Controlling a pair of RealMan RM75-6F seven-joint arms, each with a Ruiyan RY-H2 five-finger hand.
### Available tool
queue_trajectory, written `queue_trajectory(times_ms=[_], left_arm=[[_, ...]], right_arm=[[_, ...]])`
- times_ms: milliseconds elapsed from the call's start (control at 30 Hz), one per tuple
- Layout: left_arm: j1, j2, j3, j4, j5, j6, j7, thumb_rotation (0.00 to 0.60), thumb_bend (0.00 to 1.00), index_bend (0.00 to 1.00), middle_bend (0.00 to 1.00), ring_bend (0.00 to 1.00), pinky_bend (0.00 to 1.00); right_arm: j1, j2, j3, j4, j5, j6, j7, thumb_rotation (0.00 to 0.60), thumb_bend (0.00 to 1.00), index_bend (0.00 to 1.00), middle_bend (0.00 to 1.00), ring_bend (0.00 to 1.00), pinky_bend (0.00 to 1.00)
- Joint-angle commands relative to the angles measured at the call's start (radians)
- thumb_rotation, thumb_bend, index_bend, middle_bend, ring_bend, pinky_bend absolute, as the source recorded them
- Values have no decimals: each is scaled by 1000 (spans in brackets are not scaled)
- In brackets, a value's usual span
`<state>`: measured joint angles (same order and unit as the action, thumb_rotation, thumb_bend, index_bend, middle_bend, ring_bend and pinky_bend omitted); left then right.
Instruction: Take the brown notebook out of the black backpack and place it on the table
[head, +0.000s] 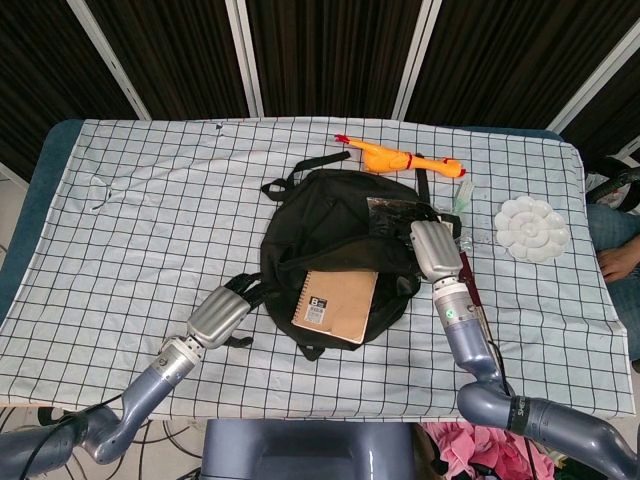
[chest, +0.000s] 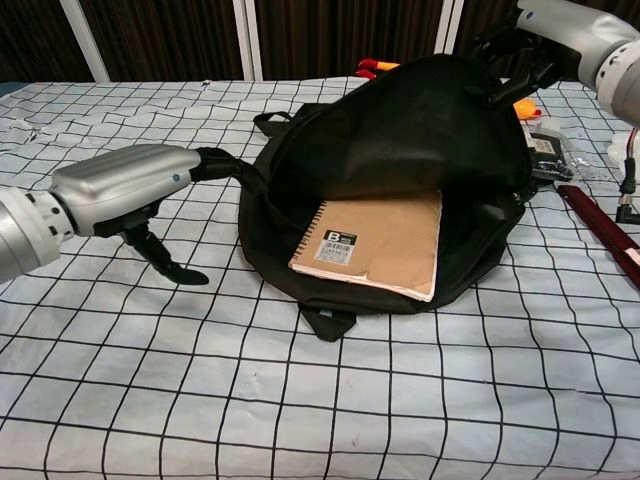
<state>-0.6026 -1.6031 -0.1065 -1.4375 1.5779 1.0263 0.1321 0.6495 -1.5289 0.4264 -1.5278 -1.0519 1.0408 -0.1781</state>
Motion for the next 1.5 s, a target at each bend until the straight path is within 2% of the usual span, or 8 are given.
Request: queue_trajectory(times_ms=[33,333,600,833,967,1100,1300,1500], left_arm=[[-34,-44,-29,42,-19,-8,-18,600,113,243,241,103,201],[-107,-90,-40,110,1,-31,-88,600,112,278,259,119,202],[-171,-160,-2,265,48,-48,-205,600,21,275,257,127,180],[-210,-229,20,422,99,10,-298,600,7,276,248,127,181],[-242,-230,46,467,125,-1,-345,600,7,274,244,126,181],[-271,-231,59,506,153,15,-340,600,6,280,244,124,182],[-293,-278,51,586,158,65,-372,600,6,301,253,124,198],[-309,-309,51,658,140,59,-391,600,7,305,255,124,205]], right_arm=[[6,2,-1,0,12,7,-6,600,512,623,469,214,83],[18,2,-5,7,37,23,-3,600,517,623,469,214,83],[19,8,-6,-2,40,57,6,600,531,623,469,222,83],[17,19,-13,-9,50,71,4,600,531,623,469,222,83],[18,21,-16,-12,52,79,2,600,531,623,469,222,83],[21,21,-19,-9,57,84,-2,600,533,623,469,222,83],[23,20,-25,-8,61,90,-2,600,534,623,469,222,83],[25,19,-30,-9,60,94,-2,600,535,623,470,222,83]])
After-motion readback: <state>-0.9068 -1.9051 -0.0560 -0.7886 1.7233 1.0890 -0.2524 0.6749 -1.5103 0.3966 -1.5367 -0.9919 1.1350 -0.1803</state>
